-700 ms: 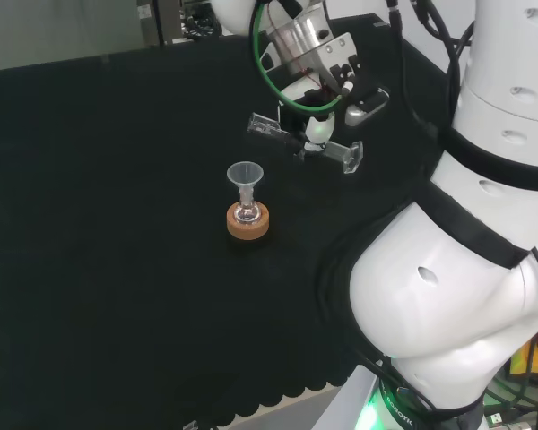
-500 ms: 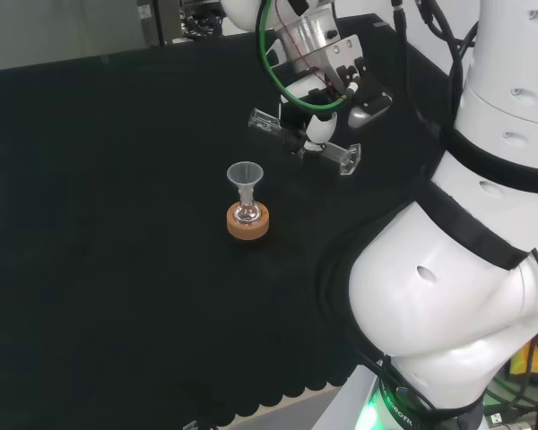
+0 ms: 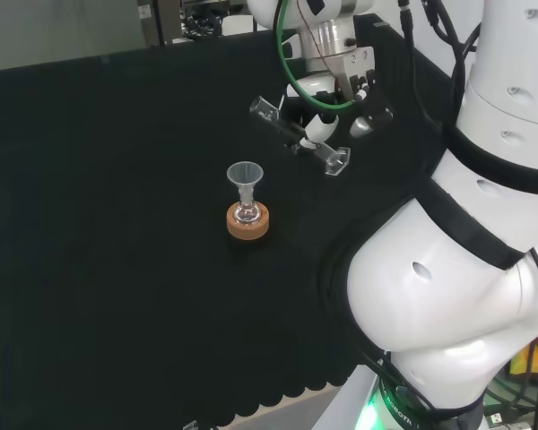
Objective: Put the graduated cylinder back on the table.
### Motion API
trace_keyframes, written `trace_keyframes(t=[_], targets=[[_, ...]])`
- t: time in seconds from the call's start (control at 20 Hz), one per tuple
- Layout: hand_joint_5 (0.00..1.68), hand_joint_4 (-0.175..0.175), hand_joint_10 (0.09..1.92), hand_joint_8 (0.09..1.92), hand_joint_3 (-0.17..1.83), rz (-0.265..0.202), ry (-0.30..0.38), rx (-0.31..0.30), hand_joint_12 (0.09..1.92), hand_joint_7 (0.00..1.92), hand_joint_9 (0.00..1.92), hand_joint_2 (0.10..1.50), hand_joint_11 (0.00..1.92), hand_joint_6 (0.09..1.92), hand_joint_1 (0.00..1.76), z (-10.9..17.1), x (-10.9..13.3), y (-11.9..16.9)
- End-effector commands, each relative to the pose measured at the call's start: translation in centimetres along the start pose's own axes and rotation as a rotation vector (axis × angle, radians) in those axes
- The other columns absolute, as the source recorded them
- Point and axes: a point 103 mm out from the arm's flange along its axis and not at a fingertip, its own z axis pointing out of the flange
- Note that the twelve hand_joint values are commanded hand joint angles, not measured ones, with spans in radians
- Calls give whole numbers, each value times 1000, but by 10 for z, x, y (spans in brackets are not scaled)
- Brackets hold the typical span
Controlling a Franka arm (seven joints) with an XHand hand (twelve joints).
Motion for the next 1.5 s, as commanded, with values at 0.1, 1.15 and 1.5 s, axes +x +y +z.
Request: trace_keyframes(t=[0.1,1.15,1.5], targets=[[1106,-175,87,776,0,-41,137,-182,793,1139,1482,1051,1186,795,1283,7,-22,35],[1101,-175,87,784,1,-131,397,-419,795,1133,1474,1053,1181,802,1282,26,-70,129],[1100,-175,87,787,1,-140,438,-465,797,1131,1473,1053,1178,805,1282,31,-77,148]])
